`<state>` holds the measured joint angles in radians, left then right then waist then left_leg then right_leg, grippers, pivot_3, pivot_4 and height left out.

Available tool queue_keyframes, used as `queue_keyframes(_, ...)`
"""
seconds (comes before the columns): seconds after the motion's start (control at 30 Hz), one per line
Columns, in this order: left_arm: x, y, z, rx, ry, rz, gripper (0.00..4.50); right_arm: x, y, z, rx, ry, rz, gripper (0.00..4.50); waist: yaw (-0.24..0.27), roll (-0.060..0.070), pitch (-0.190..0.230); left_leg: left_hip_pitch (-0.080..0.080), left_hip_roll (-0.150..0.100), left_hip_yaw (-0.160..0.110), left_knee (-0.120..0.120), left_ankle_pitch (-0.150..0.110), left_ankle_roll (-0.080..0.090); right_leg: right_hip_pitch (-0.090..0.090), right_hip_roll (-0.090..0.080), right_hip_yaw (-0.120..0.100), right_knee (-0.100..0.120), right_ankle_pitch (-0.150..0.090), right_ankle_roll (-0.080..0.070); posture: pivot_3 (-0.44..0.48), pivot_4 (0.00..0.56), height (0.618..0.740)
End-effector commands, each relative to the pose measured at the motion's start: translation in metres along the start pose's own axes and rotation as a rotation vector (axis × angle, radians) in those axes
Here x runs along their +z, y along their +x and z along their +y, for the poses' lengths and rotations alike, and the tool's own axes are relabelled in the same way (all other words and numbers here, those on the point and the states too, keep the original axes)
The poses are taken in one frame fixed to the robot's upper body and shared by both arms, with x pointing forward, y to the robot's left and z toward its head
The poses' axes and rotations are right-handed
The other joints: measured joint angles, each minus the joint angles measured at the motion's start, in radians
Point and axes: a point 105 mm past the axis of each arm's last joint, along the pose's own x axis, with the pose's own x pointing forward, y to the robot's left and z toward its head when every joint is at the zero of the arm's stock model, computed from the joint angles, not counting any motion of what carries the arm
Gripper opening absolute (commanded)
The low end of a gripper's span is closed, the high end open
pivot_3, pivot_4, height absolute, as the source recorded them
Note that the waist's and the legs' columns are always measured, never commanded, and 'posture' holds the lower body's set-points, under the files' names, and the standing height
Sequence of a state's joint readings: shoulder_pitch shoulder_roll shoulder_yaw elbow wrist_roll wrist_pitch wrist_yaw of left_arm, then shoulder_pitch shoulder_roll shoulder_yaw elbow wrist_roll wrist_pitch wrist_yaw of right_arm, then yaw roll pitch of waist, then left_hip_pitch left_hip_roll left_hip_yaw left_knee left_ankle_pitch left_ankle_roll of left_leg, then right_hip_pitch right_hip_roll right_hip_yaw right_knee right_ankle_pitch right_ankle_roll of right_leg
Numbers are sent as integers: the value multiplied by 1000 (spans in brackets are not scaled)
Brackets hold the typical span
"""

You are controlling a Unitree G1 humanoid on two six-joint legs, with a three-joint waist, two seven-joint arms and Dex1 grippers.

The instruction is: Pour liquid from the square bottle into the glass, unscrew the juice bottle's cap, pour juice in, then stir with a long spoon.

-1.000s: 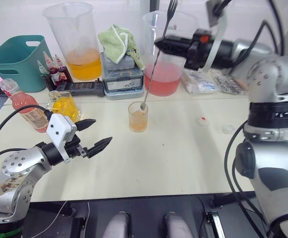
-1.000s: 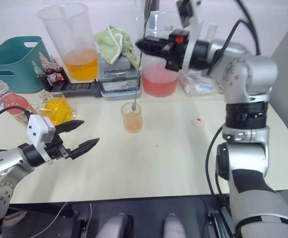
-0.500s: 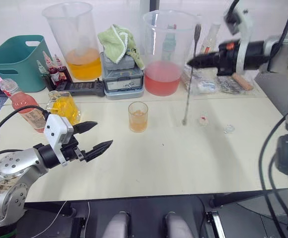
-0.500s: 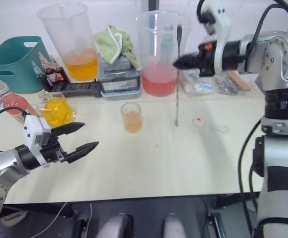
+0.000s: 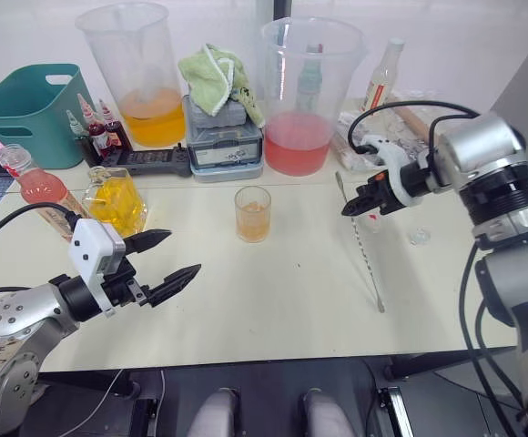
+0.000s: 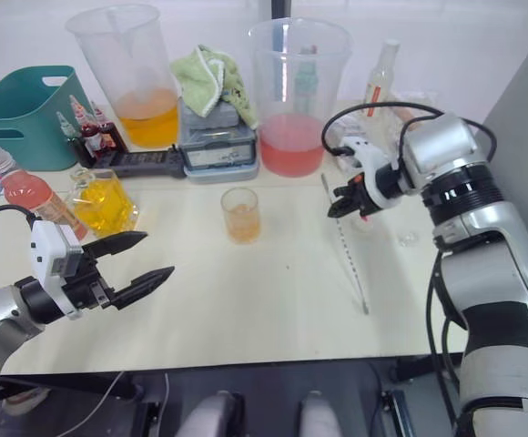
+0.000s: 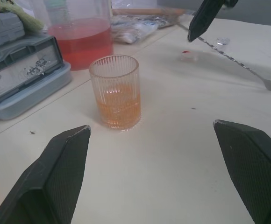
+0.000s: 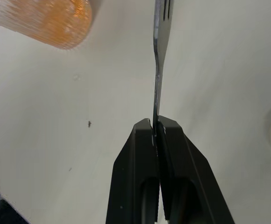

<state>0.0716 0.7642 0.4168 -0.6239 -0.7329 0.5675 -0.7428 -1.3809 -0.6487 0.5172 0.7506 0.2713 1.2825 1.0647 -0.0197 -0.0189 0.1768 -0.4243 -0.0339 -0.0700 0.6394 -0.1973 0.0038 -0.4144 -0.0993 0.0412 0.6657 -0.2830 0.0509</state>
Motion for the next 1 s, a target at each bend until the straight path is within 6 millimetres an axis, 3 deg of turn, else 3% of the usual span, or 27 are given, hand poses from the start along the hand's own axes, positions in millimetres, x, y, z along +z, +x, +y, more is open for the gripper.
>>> queue_keyframes(0.03, 11, -3, -3, 1, 39, -16, 4454, -2, 16, -12, -49, 22, -17, 0, 1, 0, 0, 0, 0, 0, 0, 0, 0, 0, 0, 0, 0, 0, 0, 0, 150, 740)
queue_keyframes(0.23, 7, -9, -6, 0, 28, 12, 4454, -9, 35, -15, -29, 94, -24, 0, 3, 0, 0, -1, -1, 0, 0, 0, 0, -2, 0, 0, 1, 1, 0, 0, 150, 740)
queue_keyframes(0.27, 5, -11, -5, 8, 31, 20, 4500, -8, 36, -16, -23, 94, -34, 664, 2, 0, 0, -1, -1, 1, 0, 0, 0, -2, 0, 0, 1, 1, 0, 0, 150, 740)
queue_keyframes(0.47, -1, -15, -1, 21, 23, 33, 4500, -1, 28, -14, -3, 87, -62, 2677, -4, 0, 0, -1, 0, 3, 0, 0, 0, -4, 2, 1, 2, 2, -1, 0, 150, 740)
queue_keyframes(0.63, -4, -19, 4, 26, 2, 45, 4500, 15, 2, -9, 48, 1, -167, 4365, -4, 0, 0, -2, 0, 4, 0, 0, 0, -5, 1, 2, 4, 2, -1, 0, 150, 740)
queue_keyframes(0.7, -4, -22, 9, 42, -15, 46, 4500, 25, -14, -10, 25, -137, -266, 4494, -2, 0, 0, -2, 0, 4, 0, 0, 0, -6, 1, 2, 5, 2, -1, 0, 150, 740)
queue_keyframes(0.83, -4, -30, 10, 31, -36, 67, 4500, 48, -62, 4, 94, -284, -658, 4494, 0, -1, 0, -2, 1, 5, 0, 0, 0, -5, 2, 2, 4, 2, -1, 0, 150, 740)
queue_keyframes(0.9, -4, -37, 19, 69, -41, 70, 4500, 45, -81, -2, 37, -325, -739, 4494, 0, -1, 0, -2, 2, 7, 0, 0, 0, -5, 2, 2, 4, 2, -1, 0, 150, 740)
queue_keyframes(1.0, -4, -46, 27, 94, -38, 83, 4500, 37, -95, -5, 17, -347, -808, 4494, 2, -1, 0, -2, 4, 10, 1, 0, 0, -5, 2, 2, 5, 2, -1, 0, 150, 740)
